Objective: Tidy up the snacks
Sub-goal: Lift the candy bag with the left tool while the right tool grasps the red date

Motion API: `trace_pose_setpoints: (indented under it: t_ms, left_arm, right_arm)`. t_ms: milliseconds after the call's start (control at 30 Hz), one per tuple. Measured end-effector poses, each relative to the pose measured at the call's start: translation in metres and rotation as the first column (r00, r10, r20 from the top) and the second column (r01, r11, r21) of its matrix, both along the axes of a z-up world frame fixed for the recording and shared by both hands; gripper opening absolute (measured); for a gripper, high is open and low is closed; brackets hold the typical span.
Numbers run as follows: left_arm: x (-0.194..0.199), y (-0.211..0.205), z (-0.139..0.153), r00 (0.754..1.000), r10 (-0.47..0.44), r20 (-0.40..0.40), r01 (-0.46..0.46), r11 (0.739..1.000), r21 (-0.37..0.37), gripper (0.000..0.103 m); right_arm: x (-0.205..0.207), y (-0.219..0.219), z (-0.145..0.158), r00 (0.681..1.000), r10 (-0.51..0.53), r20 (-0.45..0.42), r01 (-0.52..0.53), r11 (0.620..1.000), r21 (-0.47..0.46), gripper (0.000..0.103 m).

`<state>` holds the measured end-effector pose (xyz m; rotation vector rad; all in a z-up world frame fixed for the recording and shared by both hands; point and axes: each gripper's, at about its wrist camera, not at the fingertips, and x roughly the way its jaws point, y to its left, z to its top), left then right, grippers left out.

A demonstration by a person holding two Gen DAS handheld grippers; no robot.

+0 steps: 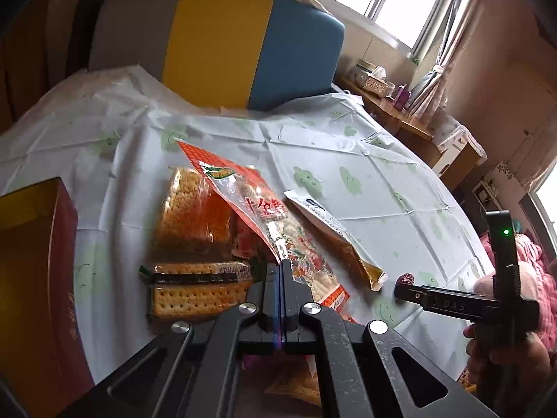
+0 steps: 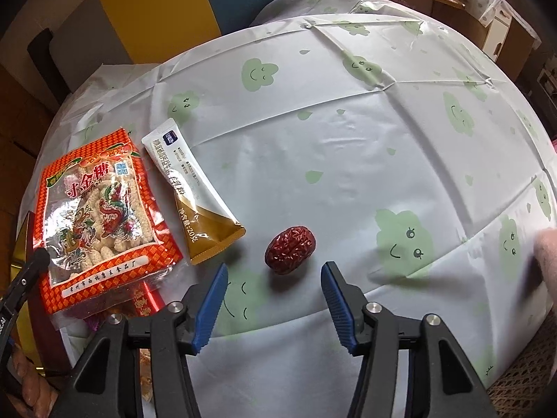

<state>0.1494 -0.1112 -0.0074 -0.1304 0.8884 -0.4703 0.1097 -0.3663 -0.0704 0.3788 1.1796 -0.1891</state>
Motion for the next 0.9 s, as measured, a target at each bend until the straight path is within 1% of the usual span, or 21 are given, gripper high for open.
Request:
trace_pose_setpoints:
  t_ms: [67, 133, 233, 333, 433, 567, 600, 633, 667, 700, 733, 833, 900]
  left_arm:
    - [-0.003, 0.003, 0.008, 1.000, -0.001, 0.020, 0.001, 1.000, -0.017, 0.000]
    - [-0.005, 0.004, 0.012, 0.999, 0.000, 0.032, 0.001, 1.000, -0.021, 0.000]
    - [-0.008, 0.006, 0.014, 0.999, -0.001, 0.035, 0.003, 1.000, -0.031, 0.000]
    - [-0.012, 0.007, 0.012, 0.999, -0.004, 0.032, 0.005, 1.000, -0.025, 0.000]
    - [-0.014, 0.008, 0.004, 1.000, -0.001, 0.015, 0.001, 1.000, -0.021, 0.000]
    - [-0.013, 0.009, -0.006, 1.000, -0.007, -0.012, 0.007, 0.999, -0.032, 0.001]
    - [-0.012, 0.008, -0.008, 1.000, -0.023, -0.017, 0.022, 0.999, -0.034, 0.001]
    - [-0.010, 0.008, -0.011, 0.999, -0.028, -0.030, 0.027, 0.999, -0.034, 0.001]
    - [-0.009, 0.009, -0.014, 0.999, -0.022, -0.046, 0.020, 0.999, -0.040, 0.002]
    - [-0.006, 0.010, -0.017, 0.998, -0.017, -0.058, 0.014, 0.999, -0.050, 0.003]
    - [-0.005, 0.010, -0.018, 0.998, -0.010, -0.062, 0.007, 0.999, -0.054, 0.003]
    - [0.000, 0.010, -0.026, 0.997, -0.003, -0.082, -0.002, 0.998, -0.064, 0.007]
    - [0.001, 0.009, -0.032, 0.996, -0.002, -0.095, -0.003, 0.998, -0.058, 0.006]
  right_arm:
    - [0.000, -0.003, 0.001, 1.000, -0.011, 0.007, 0.011, 1.000, -0.002, 0.057]
    - [-0.002, -0.007, 0.005, 0.999, -0.036, 0.034, 0.035, 0.999, 0.021, 0.057]
    - [-0.005, -0.017, 0.009, 0.995, -0.080, 0.063, 0.077, 0.995, 0.057, 0.057]
    - [-0.005, -0.025, 0.010, 0.991, -0.109, 0.083, 0.102, 0.991, 0.086, 0.057]
    - [-0.001, -0.025, 0.006, 0.992, -0.109, 0.063, 0.105, 0.992, 0.071, 0.057]
    - [0.006, -0.024, -0.001, 0.993, -0.110, 0.037, 0.108, 0.993, 0.049, 0.057]
    - [0.006, -0.024, -0.003, 0.993, -0.111, 0.034, 0.110, 0.993, 0.049, 0.052]
    - [0.007, -0.021, -0.007, 0.994, -0.104, 0.025, 0.103, 0.994, 0.043, 0.045]
    - [0.009, -0.018, -0.010, 0.995, -0.098, 0.008, 0.098, 0.995, 0.030, 0.042]
    - [0.011, -0.016, -0.014, 0.995, -0.099, -0.008, 0.099, 0.995, 0.016, 0.033]
    - [0.013, -0.014, -0.016, 0.995, -0.098, -0.016, 0.098, 0.995, 0.005, 0.029]
    - [0.015, -0.008, -0.016, 0.998, -0.069, -0.013, 0.068, 0.997, -0.025, 0.029]
    - [0.018, -0.004, -0.018, 0.999, -0.049, -0.020, 0.048, 0.998, -0.050, 0.029]
